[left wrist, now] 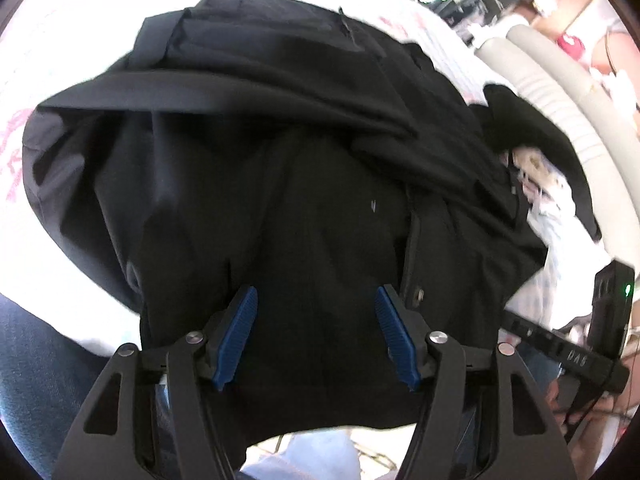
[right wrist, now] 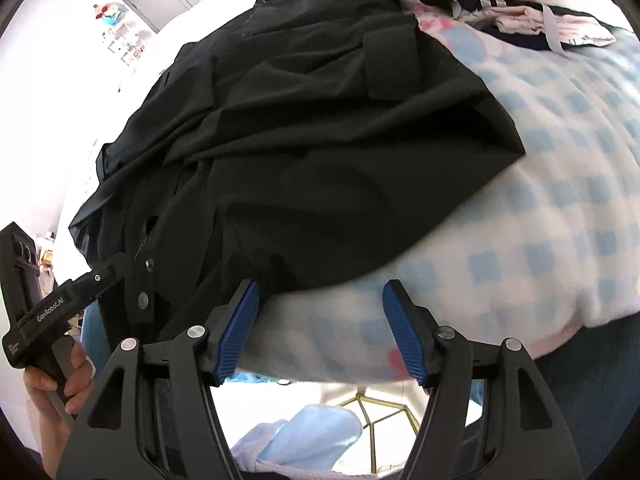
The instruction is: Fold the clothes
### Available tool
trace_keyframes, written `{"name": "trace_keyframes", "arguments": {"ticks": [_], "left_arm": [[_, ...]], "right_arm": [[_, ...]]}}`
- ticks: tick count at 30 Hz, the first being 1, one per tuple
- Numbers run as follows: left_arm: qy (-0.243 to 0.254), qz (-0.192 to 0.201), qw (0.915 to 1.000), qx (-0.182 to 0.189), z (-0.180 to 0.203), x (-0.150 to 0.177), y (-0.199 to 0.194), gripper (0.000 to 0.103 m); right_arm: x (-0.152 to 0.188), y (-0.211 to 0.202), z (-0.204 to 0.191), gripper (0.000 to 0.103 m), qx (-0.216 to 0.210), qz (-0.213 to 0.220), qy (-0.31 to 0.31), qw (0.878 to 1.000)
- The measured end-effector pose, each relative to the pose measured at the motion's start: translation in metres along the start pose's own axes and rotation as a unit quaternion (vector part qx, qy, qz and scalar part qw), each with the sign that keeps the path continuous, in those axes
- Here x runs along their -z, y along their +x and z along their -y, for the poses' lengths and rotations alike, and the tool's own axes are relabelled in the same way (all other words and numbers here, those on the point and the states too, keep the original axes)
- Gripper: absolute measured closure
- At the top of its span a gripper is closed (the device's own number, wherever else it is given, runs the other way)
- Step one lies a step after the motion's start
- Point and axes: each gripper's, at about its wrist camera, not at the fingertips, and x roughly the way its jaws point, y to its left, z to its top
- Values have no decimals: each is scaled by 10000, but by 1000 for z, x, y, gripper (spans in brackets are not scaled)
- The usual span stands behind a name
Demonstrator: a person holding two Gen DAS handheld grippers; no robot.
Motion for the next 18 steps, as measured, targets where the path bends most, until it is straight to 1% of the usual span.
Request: {"name": "trace_keyframes", "arguments": {"ticks": [1,4,6,7,10,11,13,15,17,18], "left_arm": [[-47,-92,9999,71,-2,1,-1,36],[-283,-114,9987,414,-11,4,-10,36],[-395,89,9967,703,-15,3,-22,36],[-445,207,9957,787,-18,2,-28,36],[-520,521,9931,915,-21,-3,-43,36],[-449,611,9930,911,-18,-6,-49,38],[-190,771,9932,846,-9,-14,-61,40],[69,931,9926,781,0,-22,-74,40],[238,1002,9937,440,4,-36,-71,38],[205,944,9951,198,2,-42,-64,38]], "right_arm": [[1,2,-2,37,-34,-127,-61,9999],[-1,-3,-2,37,-266,-131,4,9996],[-2,-7,-2,37,-426,-103,68,9990],[-3,-9,-2,37,-507,-89,100,9986],[-9,-24,-2,37,-438,210,95,9988],[-11,-27,-2,37,-422,331,81,9985],[-19,-28,-2,37,-409,376,-48,9984],[-32,-26,-5,37,-234,423,-283,9984],[-49,-32,-7,37,-76,629,-505,9967],[-57,-35,-8,37,-22,694,-516,9963]]}}
